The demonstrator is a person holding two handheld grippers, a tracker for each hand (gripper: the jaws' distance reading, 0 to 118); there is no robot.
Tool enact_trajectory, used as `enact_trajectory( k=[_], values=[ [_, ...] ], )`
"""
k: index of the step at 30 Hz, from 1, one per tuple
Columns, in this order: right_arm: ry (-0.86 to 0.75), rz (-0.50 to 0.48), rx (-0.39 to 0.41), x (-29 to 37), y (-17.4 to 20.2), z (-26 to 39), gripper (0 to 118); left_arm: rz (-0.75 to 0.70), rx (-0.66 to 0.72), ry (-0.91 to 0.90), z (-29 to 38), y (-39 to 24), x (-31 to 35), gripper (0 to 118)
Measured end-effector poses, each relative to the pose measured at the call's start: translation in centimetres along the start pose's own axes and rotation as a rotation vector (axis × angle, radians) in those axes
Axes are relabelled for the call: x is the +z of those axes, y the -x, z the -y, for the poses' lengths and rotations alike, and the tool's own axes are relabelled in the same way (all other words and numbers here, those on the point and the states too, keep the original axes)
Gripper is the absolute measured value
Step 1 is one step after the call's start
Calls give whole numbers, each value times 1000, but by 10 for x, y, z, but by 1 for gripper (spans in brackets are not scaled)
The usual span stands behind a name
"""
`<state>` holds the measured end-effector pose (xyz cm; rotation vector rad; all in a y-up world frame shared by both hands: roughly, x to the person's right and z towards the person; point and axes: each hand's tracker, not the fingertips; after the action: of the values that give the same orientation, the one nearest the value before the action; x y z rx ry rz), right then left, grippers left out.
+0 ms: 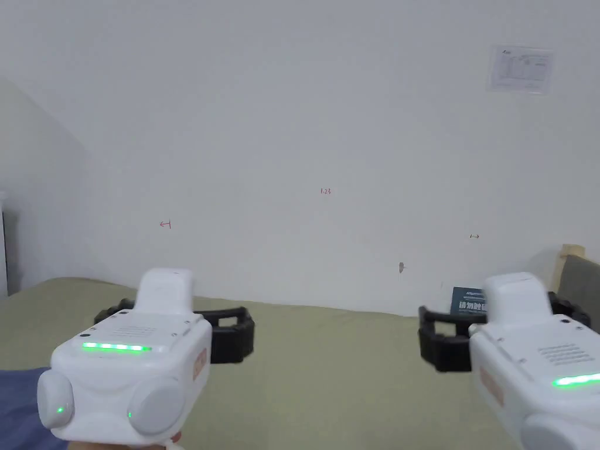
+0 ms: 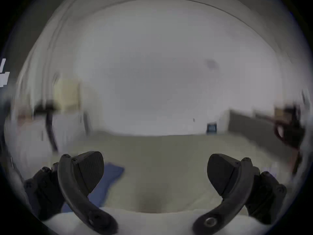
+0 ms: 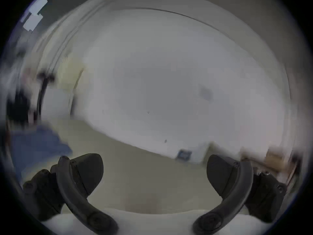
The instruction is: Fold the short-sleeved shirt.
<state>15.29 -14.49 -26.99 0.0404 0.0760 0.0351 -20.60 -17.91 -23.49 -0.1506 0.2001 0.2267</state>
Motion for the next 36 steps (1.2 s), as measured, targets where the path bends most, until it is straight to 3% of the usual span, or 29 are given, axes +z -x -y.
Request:
enact_trajectory(
  k=[2,9,16,22,27,34,35,36],
  values=[
    [-5,65,-53,0,-1,2,118,-120,-42,-41,4,-1,1,118],
    [15,56,-44,-5,9,-7,118,-65,-76,-77,0,-15,8,118],
    [48,114,-19,-6,0,-4,118,-61,-146,-141,-9,-16,17,118],
    [77,150,-46,-4,-9,11,118,-53,-148,-135,-3,-14,15,118],
    [84,157,12,-4,-6,16,118,-49,-151,-129,-1,-13,15,118],
    [58,152,27,3,-2,13,118,-47,-145,-156,2,-13,20,118],
    [55,151,27,5,-1,13,118,-48,-150,-157,2,-13,21,114],
    [56,153,29,7,-2,12,114,-46,-165,-156,3,-13,22,97]
  ],
)
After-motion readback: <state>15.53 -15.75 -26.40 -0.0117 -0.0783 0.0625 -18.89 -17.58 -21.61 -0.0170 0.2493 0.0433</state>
